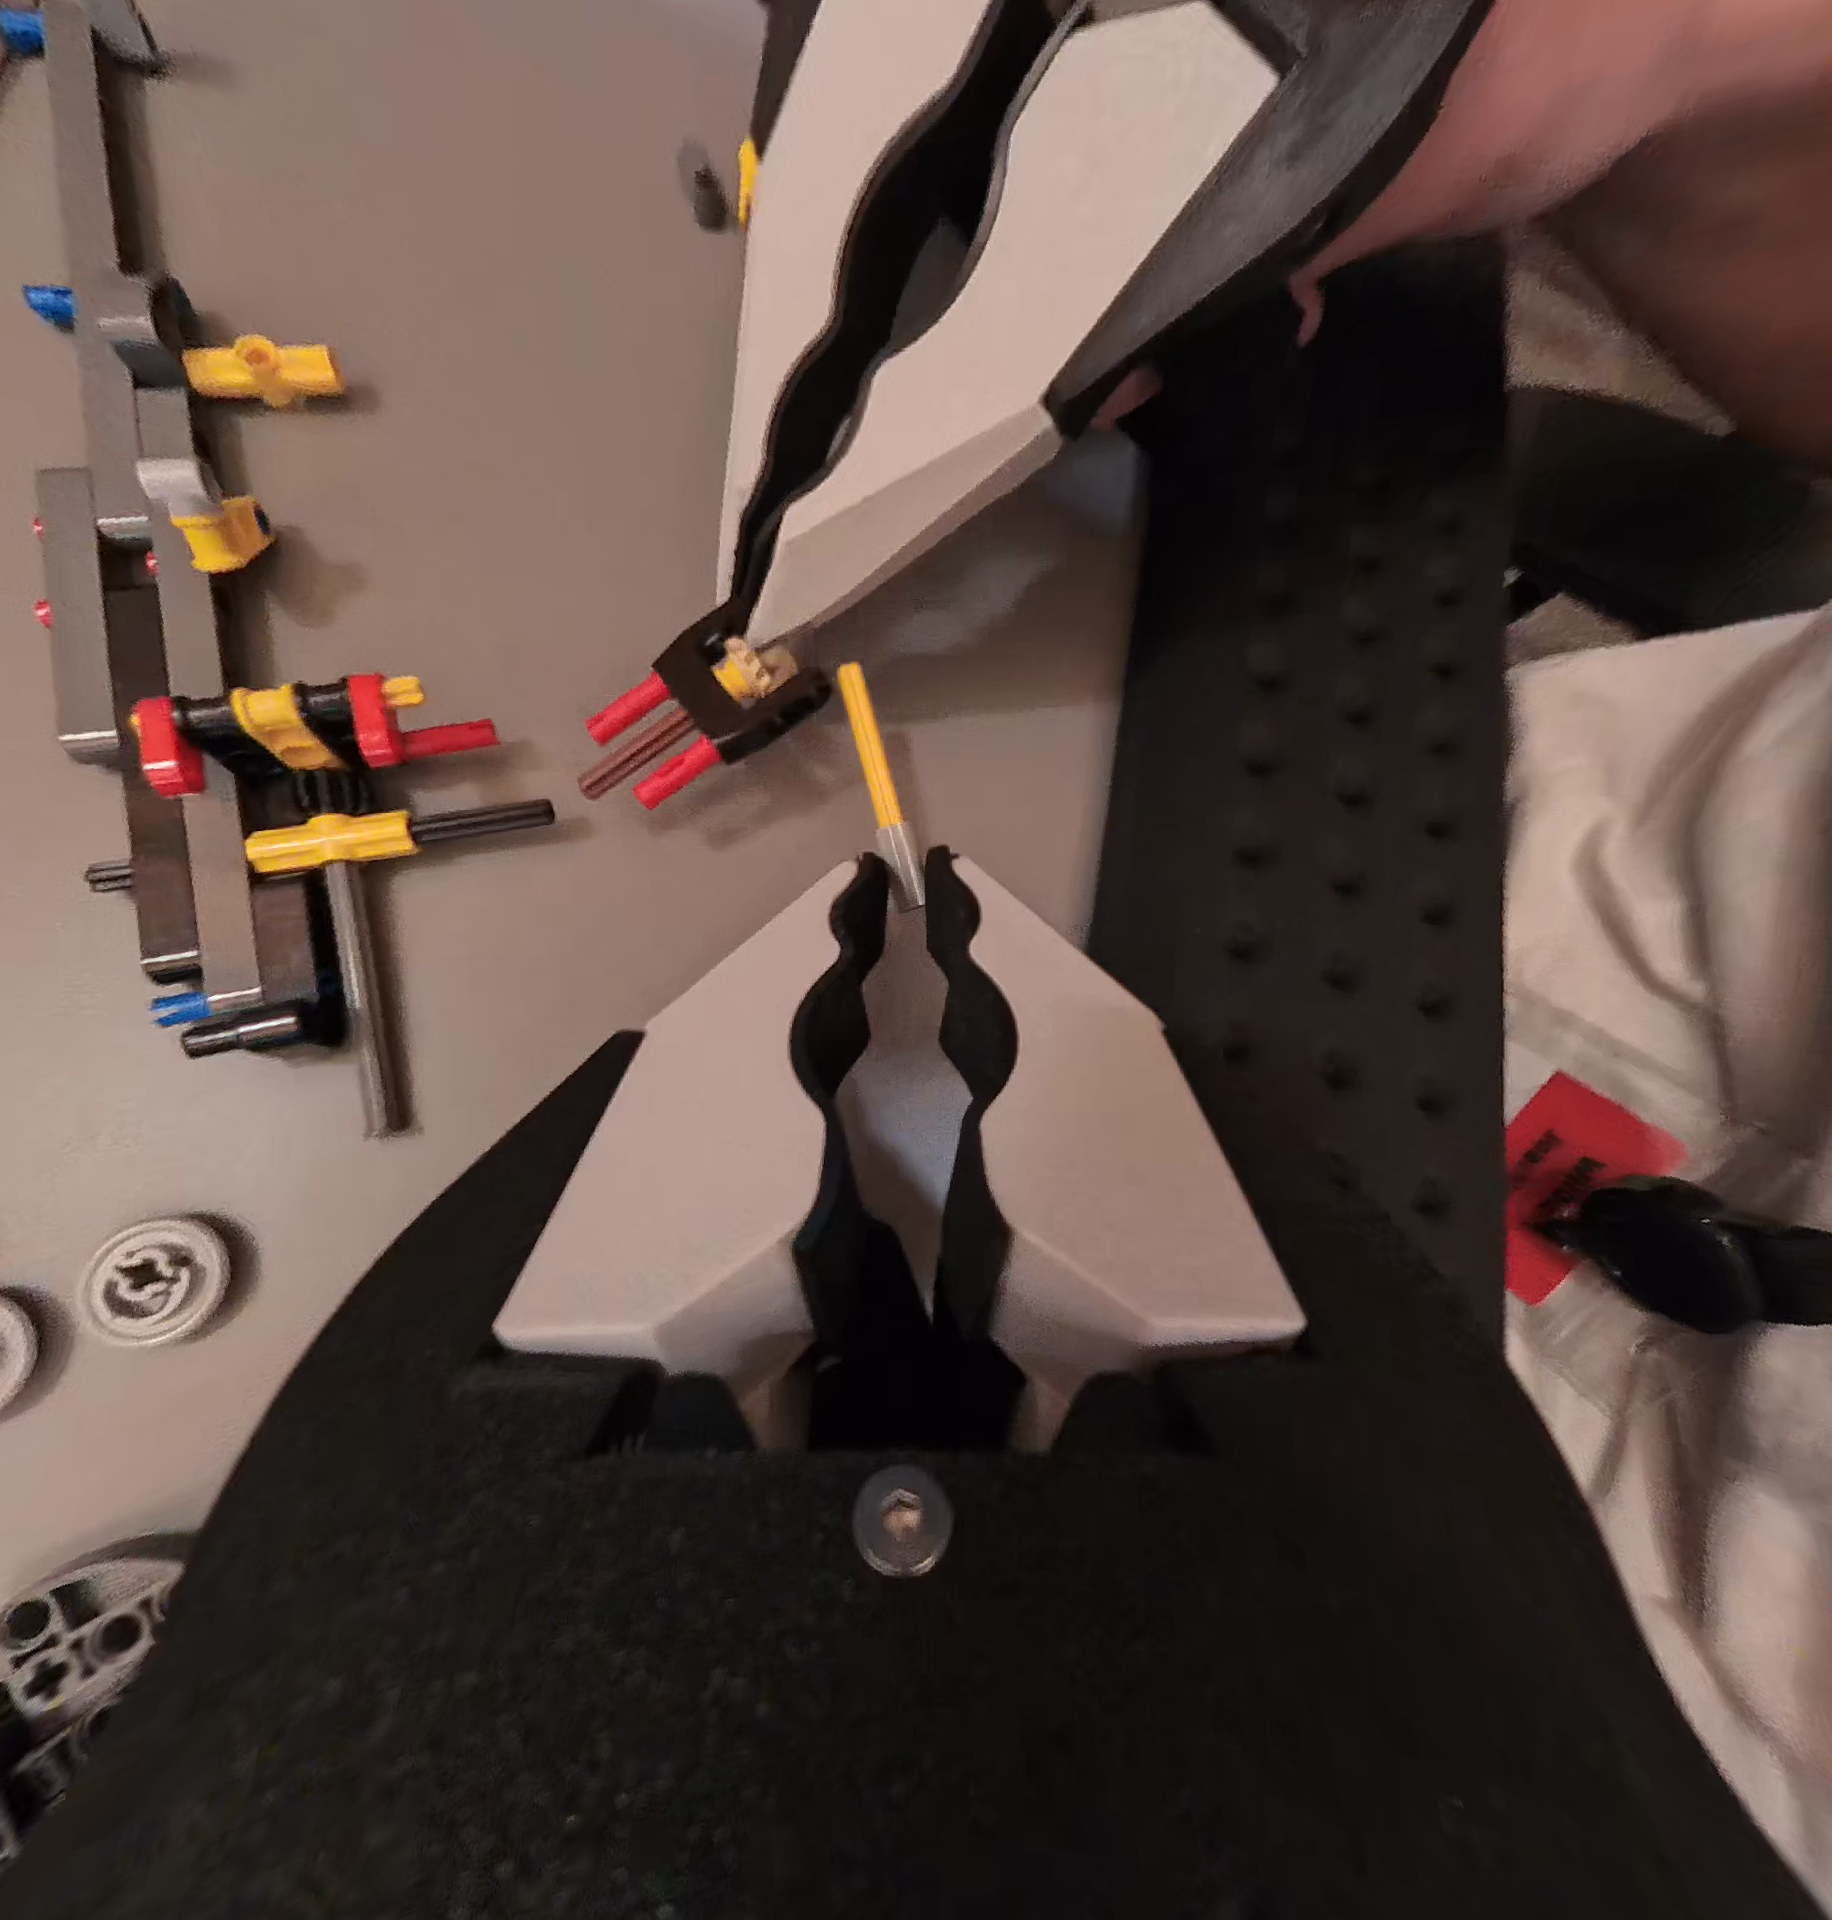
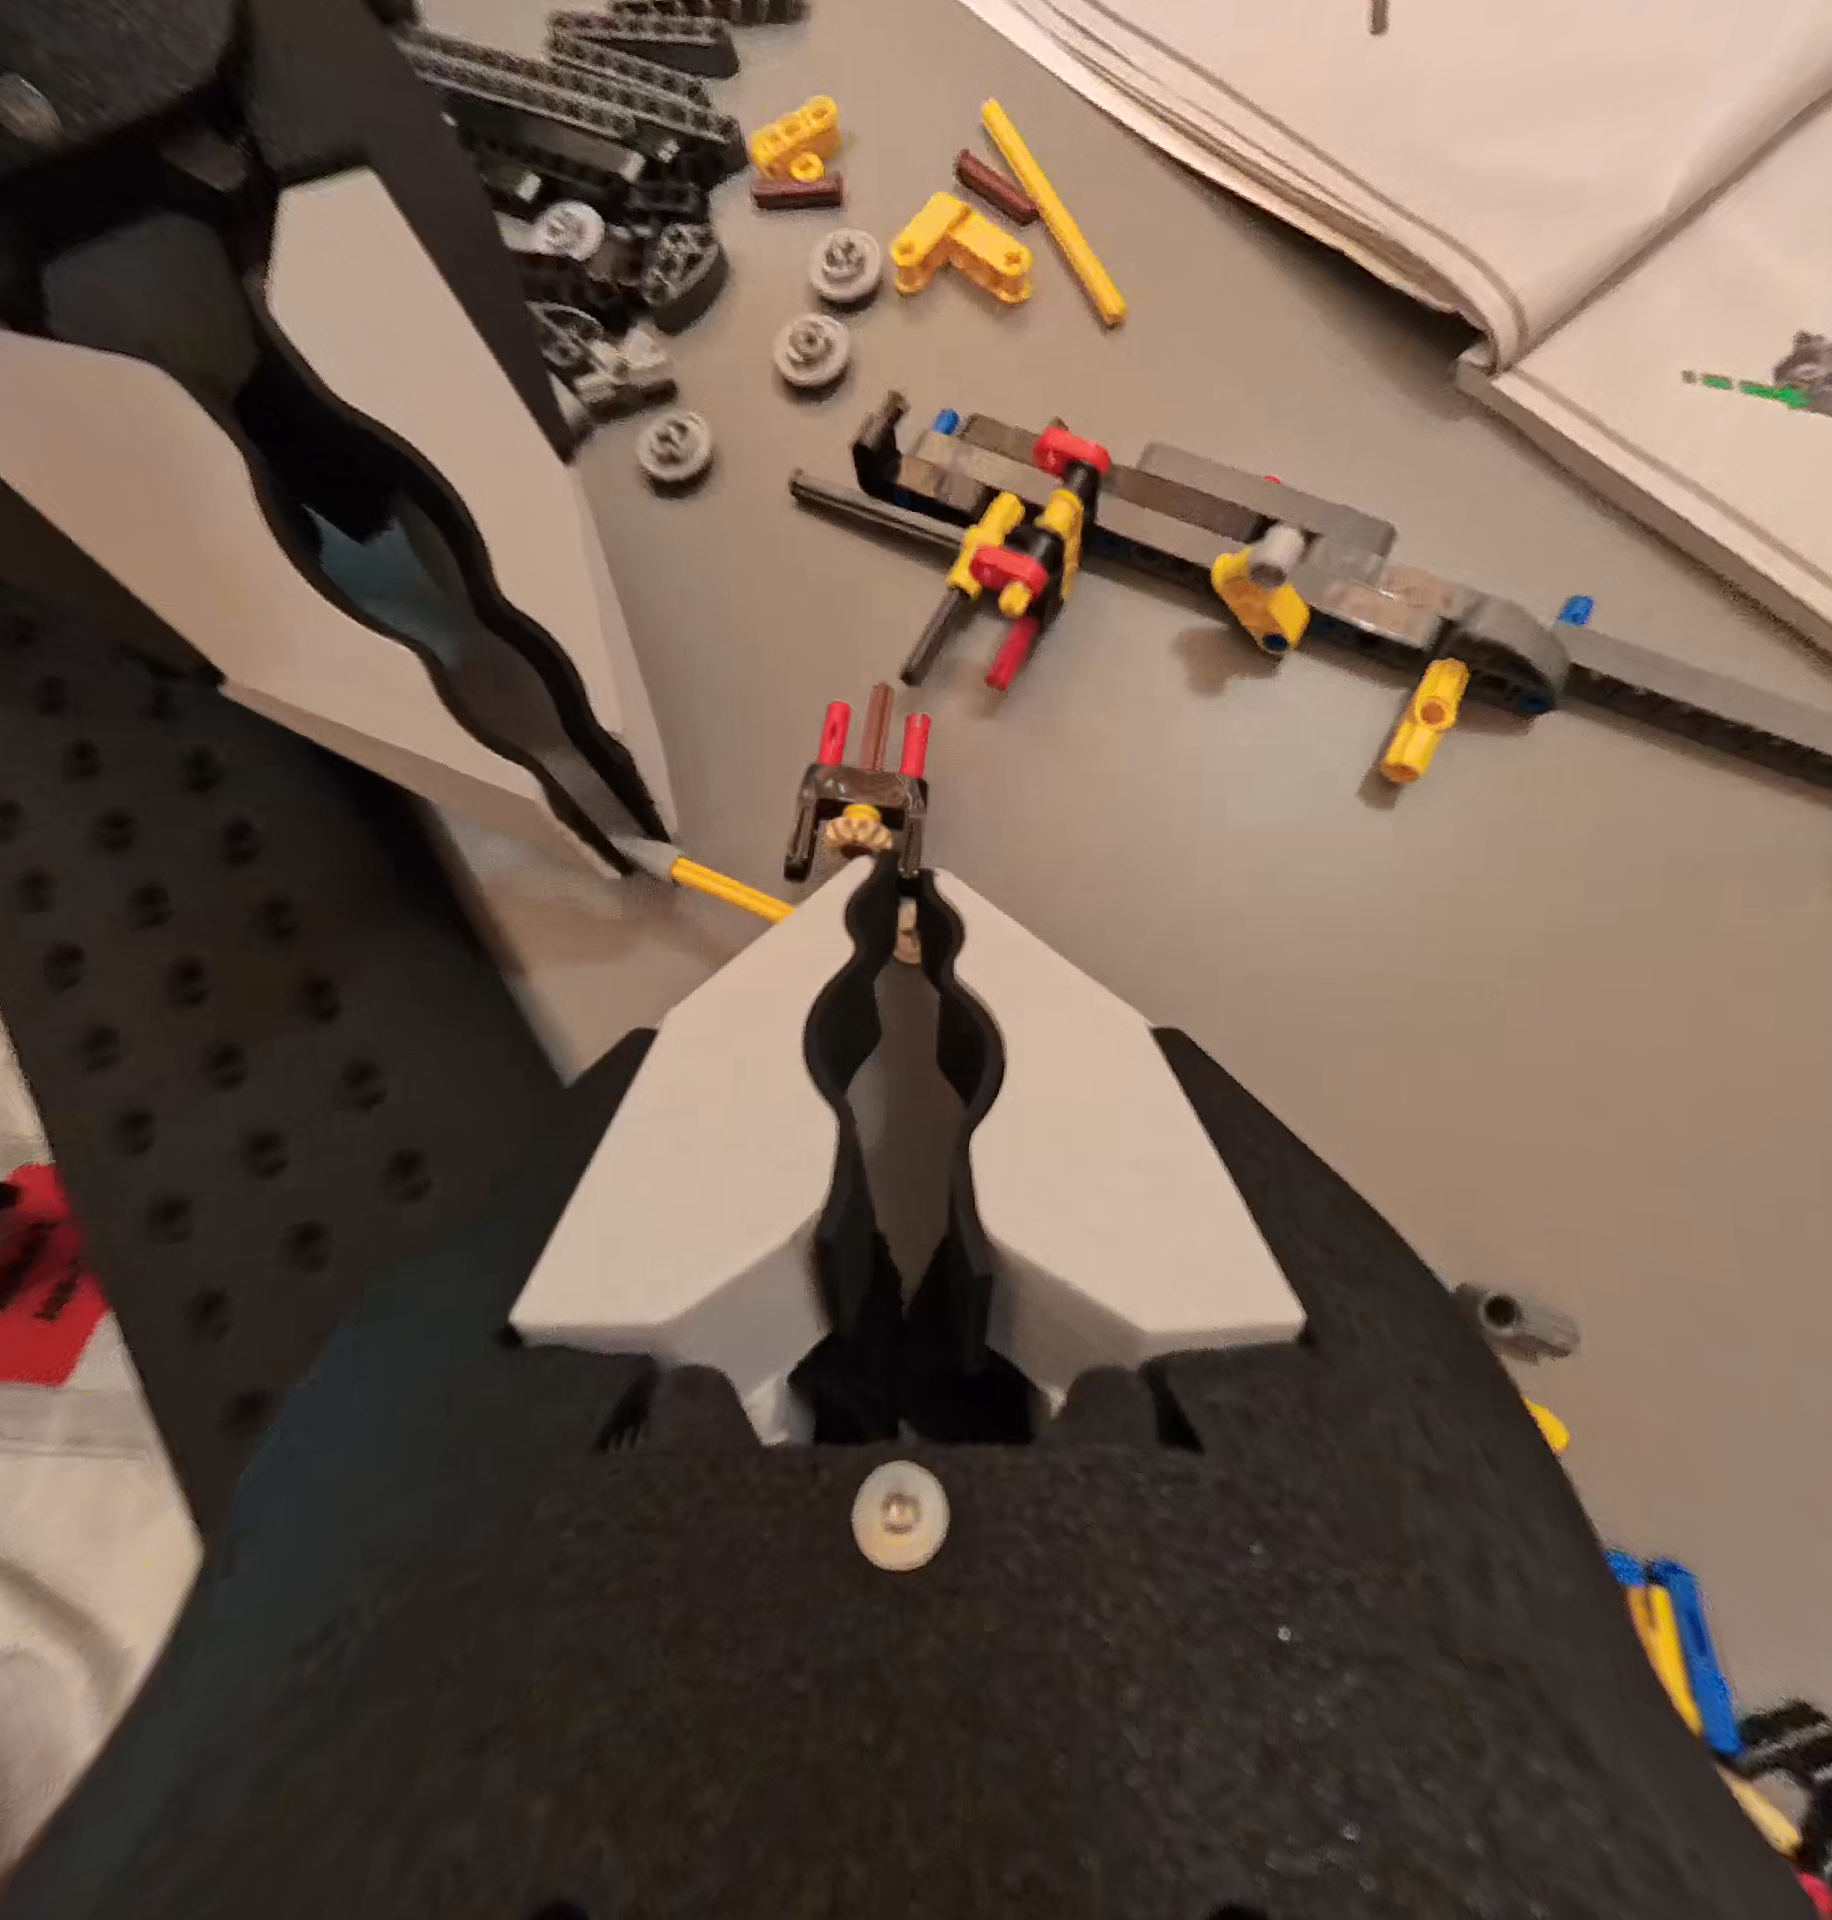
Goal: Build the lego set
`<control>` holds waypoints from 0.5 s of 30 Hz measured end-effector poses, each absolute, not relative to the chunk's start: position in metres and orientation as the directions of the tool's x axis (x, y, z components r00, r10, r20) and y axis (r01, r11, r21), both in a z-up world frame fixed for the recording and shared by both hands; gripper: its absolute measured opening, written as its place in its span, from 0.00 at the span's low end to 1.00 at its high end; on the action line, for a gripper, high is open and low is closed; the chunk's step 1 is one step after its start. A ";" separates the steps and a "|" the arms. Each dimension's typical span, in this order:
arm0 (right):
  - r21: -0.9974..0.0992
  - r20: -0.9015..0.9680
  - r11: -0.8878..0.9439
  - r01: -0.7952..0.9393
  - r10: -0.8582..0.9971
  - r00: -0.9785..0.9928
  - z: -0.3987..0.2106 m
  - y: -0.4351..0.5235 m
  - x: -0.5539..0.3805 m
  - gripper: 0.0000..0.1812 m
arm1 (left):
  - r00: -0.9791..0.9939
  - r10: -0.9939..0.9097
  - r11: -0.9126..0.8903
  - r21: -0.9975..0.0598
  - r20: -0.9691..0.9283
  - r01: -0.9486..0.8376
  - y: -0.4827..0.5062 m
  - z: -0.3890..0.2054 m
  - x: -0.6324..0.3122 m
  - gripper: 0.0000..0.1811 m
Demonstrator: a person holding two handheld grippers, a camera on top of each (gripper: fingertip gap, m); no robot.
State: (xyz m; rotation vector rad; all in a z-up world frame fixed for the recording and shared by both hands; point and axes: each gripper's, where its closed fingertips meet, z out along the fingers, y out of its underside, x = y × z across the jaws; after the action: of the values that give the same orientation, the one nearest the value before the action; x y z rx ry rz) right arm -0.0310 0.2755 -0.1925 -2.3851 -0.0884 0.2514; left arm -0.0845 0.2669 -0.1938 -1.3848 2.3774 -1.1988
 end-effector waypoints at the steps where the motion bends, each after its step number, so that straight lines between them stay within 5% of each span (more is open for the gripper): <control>1: -0.677 -0.159 -0.736 0.005 0.153 0.975 -0.187 0.277 -0.031 0.01 | -0.563 -0.784 0.241 -0.706 0.263 -0.666 0.266 -0.190 -0.083 0.03; 6: -0.608 -0.102 -0.783 0.132 0.242 0.965 -0.181 0.279 -0.020 0.01 | -0.535 -0.810 0.224 -0.716 0.241 -0.662 0.274 -0.188 -0.079 0.03; 15: -0.142 -0.048 -0.810 0.569 0.580 0.813 -0.170 0.251 0.004 0.01 | -0.522 -0.838 0.303 -0.659 0.160 -0.689 0.281 -0.207 -0.080 0.04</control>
State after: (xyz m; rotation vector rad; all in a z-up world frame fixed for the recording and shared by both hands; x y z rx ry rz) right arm 0.0040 0.2506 -0.1695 -2.8755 -0.9154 0.1343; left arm -0.0802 0.2807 -0.2074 -1.4041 2.3551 -1.0243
